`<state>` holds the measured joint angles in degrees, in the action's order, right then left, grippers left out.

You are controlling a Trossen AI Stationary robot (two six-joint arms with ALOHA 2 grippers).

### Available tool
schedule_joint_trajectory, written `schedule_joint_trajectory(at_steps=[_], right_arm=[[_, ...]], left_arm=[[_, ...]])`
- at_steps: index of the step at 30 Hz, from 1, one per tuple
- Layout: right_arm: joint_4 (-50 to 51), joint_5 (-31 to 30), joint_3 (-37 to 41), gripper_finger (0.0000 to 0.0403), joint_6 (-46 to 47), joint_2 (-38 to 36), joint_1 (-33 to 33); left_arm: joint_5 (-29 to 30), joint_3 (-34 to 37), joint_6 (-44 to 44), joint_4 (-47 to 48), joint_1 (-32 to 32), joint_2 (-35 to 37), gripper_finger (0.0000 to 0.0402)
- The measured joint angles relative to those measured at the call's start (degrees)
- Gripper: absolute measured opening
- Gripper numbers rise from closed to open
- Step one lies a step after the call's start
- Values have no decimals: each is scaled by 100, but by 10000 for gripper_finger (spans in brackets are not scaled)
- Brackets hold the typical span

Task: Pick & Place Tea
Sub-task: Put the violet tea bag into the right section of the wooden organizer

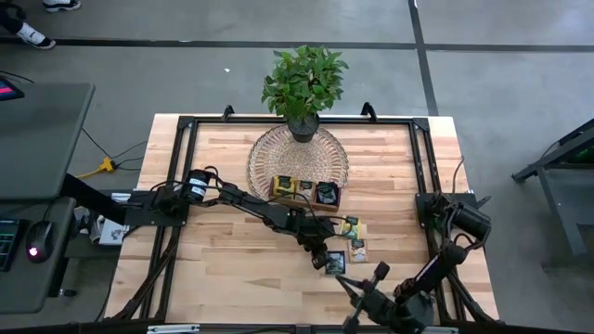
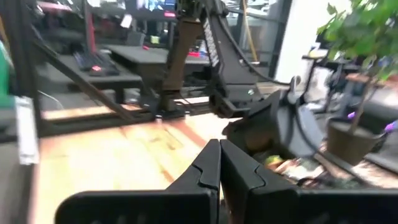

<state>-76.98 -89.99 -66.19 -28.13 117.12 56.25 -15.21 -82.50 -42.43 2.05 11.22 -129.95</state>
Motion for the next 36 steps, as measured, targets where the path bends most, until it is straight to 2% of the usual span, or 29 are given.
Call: schedule_joint_trajectory(at_steps=[11, 24, 32, 36], right_arm=[[-72, 0, -61, 1, -2273, -23, -554], [490, 0, -94, 1, -2489, -65, -599], [2426, 6, -504, 1, -2423, -647, -616], [2990, 5, -740, 1, -2311, -728, -616]], left_arm=[[-202, 2, -2, -12, 0, 0, 0], [-202, 2, -152, -55, -2, 0, 0], [-220, 0, -293, -55, -39, 0, 0], [-235, 0, -314, -68, -77, 0, 0]])
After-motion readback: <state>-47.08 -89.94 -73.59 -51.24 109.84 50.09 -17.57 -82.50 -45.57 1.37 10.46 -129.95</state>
